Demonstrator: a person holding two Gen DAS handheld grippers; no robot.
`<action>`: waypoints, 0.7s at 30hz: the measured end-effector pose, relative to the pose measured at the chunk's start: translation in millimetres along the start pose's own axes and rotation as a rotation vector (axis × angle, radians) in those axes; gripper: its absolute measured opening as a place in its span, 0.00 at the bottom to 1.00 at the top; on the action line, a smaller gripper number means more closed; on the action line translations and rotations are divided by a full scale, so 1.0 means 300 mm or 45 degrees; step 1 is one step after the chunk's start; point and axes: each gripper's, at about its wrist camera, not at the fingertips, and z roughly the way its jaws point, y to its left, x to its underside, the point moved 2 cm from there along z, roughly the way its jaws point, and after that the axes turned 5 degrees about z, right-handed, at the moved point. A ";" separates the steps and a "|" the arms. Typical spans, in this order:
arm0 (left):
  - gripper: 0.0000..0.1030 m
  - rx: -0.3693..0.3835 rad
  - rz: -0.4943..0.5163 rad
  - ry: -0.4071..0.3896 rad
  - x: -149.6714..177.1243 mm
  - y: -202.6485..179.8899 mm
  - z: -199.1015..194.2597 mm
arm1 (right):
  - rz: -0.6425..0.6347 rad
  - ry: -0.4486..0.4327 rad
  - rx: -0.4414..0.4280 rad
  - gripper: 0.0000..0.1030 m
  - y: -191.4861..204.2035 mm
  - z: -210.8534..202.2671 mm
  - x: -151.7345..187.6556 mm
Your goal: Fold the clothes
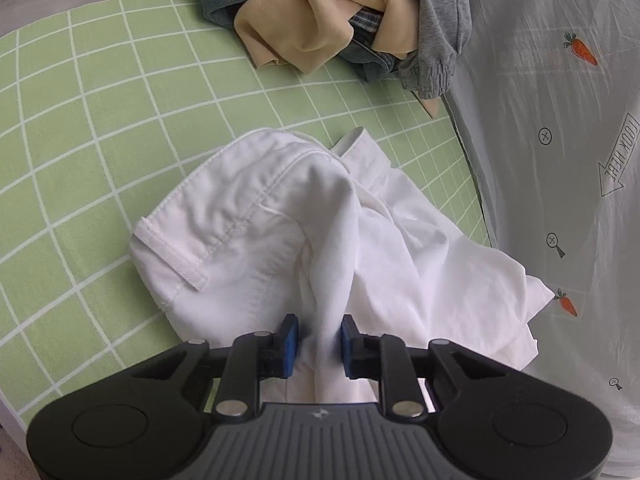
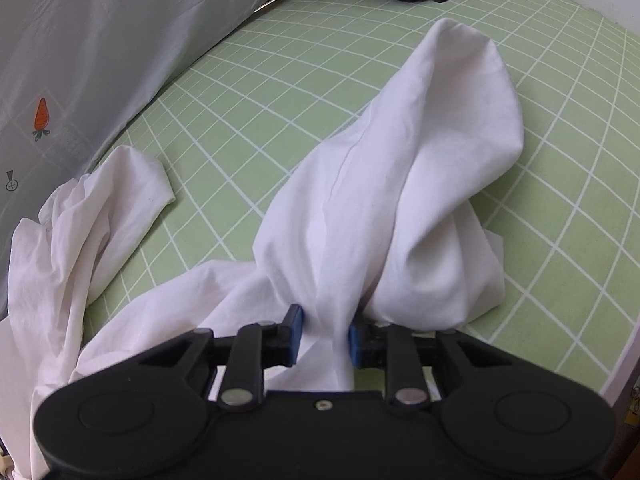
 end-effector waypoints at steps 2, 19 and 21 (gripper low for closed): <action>0.16 0.001 0.004 -0.002 -0.031 -0.033 0.041 | -0.022 -0.021 0.018 0.22 0.030 0.027 -0.027; 0.12 0.093 0.255 -0.099 -0.360 -0.617 0.497 | -0.194 -0.152 -0.006 0.14 0.499 0.395 -0.533; 0.11 0.076 0.295 -0.130 -0.324 -0.576 0.412 | -0.222 -0.193 -0.049 0.12 0.484 0.330 -0.535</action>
